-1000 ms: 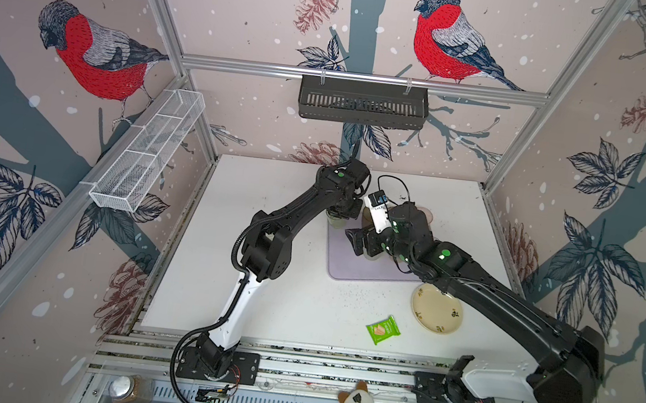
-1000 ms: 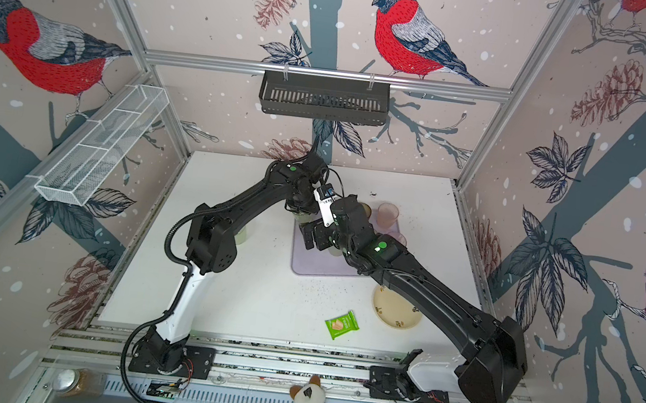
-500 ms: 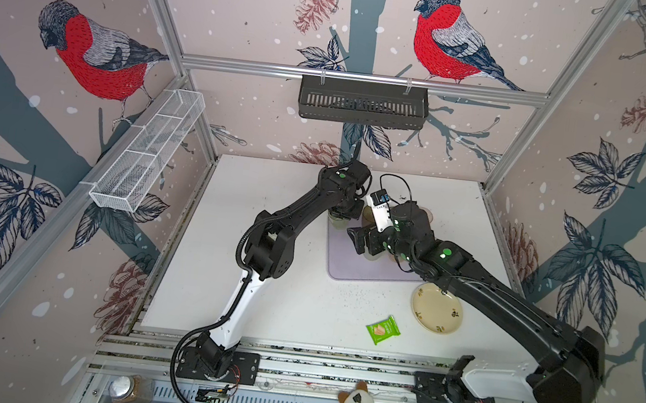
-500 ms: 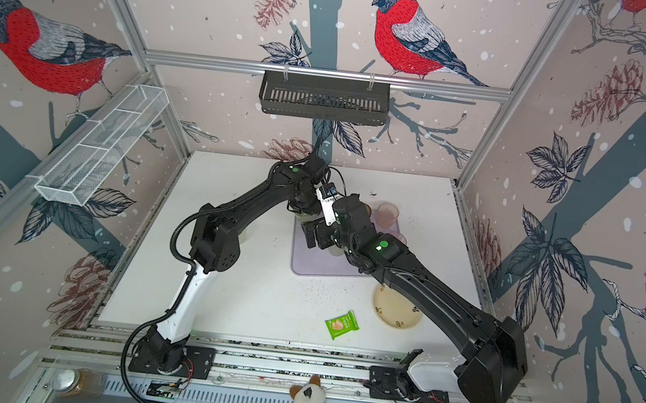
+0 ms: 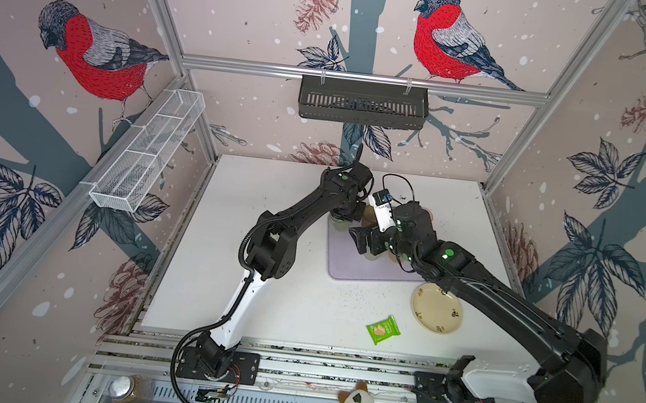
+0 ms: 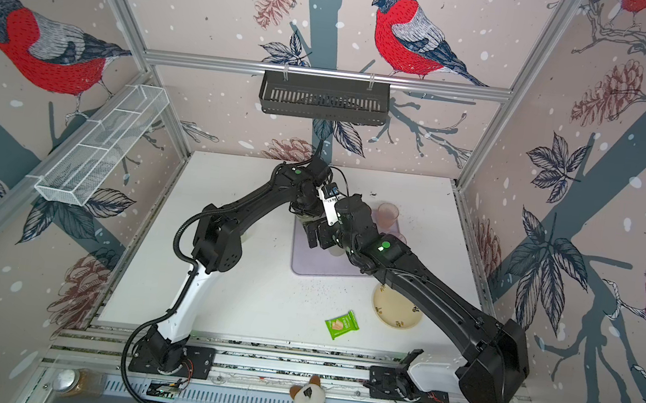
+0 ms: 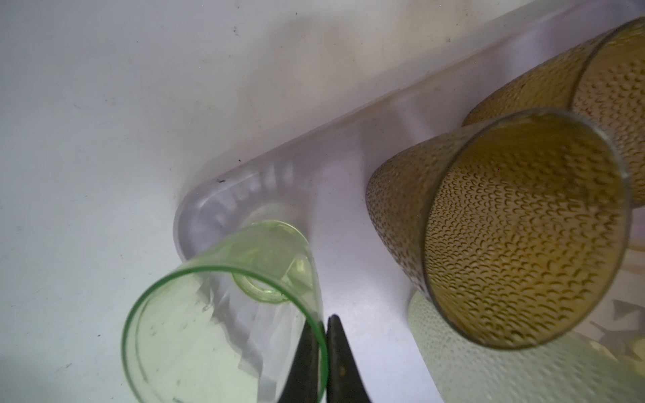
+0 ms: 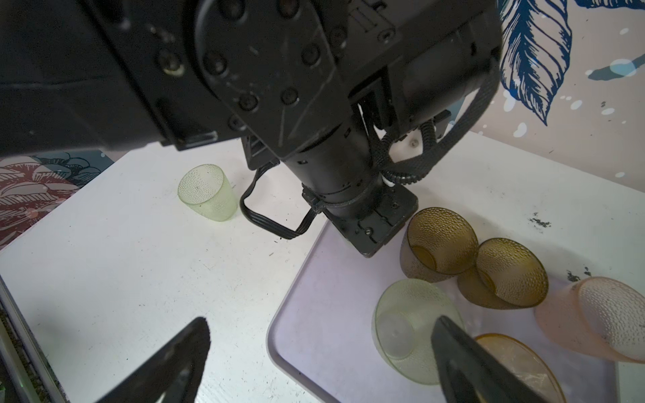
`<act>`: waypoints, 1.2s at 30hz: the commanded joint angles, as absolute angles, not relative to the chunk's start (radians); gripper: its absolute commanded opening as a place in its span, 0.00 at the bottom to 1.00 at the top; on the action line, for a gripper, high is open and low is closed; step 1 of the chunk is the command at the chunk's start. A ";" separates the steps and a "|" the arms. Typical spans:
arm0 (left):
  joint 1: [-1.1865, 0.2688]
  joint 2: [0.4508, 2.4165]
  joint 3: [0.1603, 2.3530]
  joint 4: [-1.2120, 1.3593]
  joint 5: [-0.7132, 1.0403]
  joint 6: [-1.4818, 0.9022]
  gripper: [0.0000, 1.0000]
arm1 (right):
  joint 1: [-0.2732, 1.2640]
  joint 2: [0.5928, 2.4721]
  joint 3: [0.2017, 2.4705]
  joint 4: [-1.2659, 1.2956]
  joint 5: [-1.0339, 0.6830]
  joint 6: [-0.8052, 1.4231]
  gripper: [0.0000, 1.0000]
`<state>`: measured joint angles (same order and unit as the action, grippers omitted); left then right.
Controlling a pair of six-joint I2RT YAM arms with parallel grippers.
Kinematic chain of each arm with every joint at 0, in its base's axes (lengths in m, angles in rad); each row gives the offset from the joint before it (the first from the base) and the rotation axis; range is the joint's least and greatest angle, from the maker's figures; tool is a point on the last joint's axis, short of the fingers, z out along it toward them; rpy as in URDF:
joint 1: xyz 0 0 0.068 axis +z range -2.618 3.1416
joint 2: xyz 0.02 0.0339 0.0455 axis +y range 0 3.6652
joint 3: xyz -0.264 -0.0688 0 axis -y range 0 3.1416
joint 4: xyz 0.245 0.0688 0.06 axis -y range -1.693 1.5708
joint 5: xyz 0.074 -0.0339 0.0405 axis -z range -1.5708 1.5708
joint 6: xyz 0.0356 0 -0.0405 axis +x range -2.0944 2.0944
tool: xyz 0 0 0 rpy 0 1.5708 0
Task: Place the glasses into the tray
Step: 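Carry the small bright green cup with the left gripper over the tray, then lower the small bright green cup onto the tray beside the amber cups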
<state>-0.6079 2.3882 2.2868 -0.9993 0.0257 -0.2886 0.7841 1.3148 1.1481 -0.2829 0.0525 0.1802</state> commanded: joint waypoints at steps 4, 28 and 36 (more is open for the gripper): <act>-0.609 2.395 2.296 -0.992 0.038 -0.295 0.02 | 0.782 1.299 1.144 -0.270 0.056 0.174 1.00; -0.617 2.412 2.299 -0.988 0.046 -0.299 0.02 | 0.782 1.291 1.143 -0.272 0.058 0.179 0.99; -0.619 2.411 2.298 -0.986 0.048 -0.298 0.03 | 0.782 1.290 1.141 -0.270 0.059 0.179 0.99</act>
